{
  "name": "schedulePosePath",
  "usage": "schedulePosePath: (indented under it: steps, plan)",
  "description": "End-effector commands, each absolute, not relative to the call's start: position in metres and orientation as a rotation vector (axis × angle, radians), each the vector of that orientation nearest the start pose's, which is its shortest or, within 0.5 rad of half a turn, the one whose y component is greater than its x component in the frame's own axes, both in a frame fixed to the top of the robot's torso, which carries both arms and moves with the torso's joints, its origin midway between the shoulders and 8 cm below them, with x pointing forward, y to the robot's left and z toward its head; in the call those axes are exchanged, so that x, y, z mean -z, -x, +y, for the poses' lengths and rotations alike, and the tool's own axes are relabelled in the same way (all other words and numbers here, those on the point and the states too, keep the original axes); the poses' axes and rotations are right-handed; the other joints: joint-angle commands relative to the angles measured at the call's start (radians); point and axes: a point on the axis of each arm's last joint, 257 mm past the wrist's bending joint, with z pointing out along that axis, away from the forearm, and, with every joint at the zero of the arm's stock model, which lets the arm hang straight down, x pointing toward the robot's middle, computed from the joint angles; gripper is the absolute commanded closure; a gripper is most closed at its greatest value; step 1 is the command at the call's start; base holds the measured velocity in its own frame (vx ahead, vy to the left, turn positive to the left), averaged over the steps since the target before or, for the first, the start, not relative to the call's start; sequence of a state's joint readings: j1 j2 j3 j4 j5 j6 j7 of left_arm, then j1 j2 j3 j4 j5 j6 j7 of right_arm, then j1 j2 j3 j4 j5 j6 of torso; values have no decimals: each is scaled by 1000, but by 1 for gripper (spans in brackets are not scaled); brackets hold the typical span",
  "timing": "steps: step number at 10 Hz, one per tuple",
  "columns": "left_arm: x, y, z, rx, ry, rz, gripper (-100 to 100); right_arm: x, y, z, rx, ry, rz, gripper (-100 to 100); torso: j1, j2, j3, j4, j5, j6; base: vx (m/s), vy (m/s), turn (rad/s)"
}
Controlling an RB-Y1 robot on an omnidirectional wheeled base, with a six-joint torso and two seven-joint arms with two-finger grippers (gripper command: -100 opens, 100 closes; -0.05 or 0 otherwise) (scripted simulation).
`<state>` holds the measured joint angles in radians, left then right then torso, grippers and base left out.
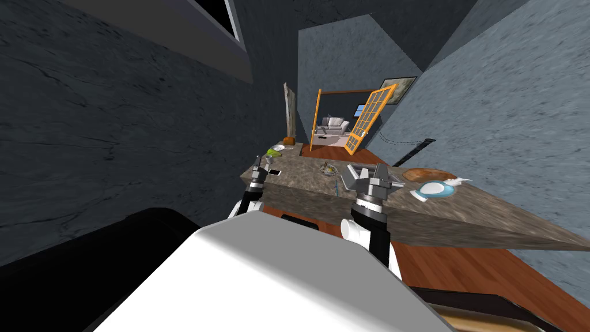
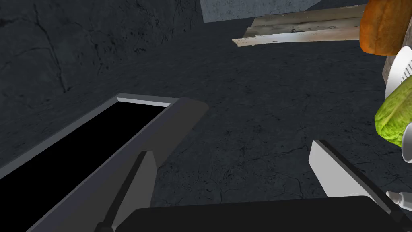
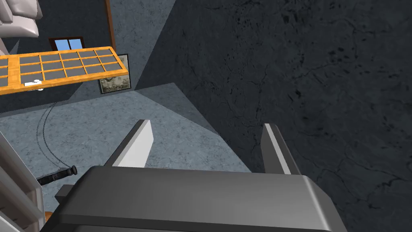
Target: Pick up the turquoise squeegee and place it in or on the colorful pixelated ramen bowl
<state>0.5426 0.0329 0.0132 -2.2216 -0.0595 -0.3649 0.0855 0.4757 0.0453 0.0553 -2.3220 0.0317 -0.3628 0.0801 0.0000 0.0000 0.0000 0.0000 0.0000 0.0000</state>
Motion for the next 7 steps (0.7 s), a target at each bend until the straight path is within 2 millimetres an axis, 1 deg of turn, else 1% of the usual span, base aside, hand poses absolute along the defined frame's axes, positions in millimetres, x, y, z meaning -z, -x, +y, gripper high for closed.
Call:
schedulePosePath:
  steps: [1,3,4,5,7]
  plan:
    - [45,-369,289,1249,825,801,0,-16,-364,-259,-1239,-683,719,-100,0,0,0,0,0,0,-8,13,47]
    - [45,-369,289,1249,825,801,0,6,-368,-257,-1200,-660,812,-100,1,1,1,0,0,0,-22,32,78]
    - [45,-369,289,1249,825,801,0,6,-368,-256,-1199,-655,817,-100,2,2,1,0,0,0,-18,28,15]
    - [45,-369,289,1249,825,801,0,22,-369,-256,-1172,-642,877,-100,2,1,1,0,0,0,-23,29,88]
    - [45,-369,289,1249,825,801,0,61,-371,-260,-1105,-625,1006,-100,2,2,1,0,0,0,-48,58,105]
